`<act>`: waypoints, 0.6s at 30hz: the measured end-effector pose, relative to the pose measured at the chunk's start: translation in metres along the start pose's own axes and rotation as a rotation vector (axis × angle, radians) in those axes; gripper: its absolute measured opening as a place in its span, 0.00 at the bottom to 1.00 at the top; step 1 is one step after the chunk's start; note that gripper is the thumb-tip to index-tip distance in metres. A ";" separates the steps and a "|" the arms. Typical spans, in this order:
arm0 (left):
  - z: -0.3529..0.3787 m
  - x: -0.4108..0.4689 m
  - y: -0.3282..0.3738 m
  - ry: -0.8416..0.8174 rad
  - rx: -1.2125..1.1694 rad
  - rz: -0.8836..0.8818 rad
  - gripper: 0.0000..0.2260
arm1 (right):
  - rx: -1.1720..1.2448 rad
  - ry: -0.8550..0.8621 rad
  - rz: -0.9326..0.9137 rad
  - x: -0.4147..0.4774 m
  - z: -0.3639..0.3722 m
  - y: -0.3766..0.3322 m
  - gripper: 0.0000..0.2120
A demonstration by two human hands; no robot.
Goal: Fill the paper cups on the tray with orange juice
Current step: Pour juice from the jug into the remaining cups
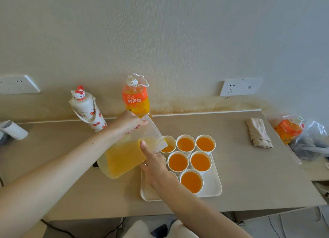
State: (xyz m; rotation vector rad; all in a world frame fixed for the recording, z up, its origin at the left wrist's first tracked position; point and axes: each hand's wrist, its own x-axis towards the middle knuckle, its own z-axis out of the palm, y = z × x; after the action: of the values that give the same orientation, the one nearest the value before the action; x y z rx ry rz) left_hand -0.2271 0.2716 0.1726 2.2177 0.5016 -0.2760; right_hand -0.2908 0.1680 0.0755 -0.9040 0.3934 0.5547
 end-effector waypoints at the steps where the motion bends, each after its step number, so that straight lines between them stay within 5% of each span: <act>1: 0.000 -0.001 0.001 -0.003 0.008 0.002 0.17 | 0.003 -0.005 -0.003 0.000 0.000 0.000 0.22; 7: -0.001 -0.001 0.003 -0.002 0.013 0.007 0.17 | 0.030 -0.041 0.005 -0.004 0.002 -0.004 0.14; 18: 0.000 -0.002 0.001 -0.002 0.009 0.008 0.16 | 0.023 -0.017 -0.007 -0.009 0.006 -0.003 0.19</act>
State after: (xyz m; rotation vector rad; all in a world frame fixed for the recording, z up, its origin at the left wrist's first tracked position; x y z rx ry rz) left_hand -0.2281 0.2707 0.1744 2.2273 0.4912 -0.2773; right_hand -0.2954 0.1690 0.0858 -0.8774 0.3805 0.5496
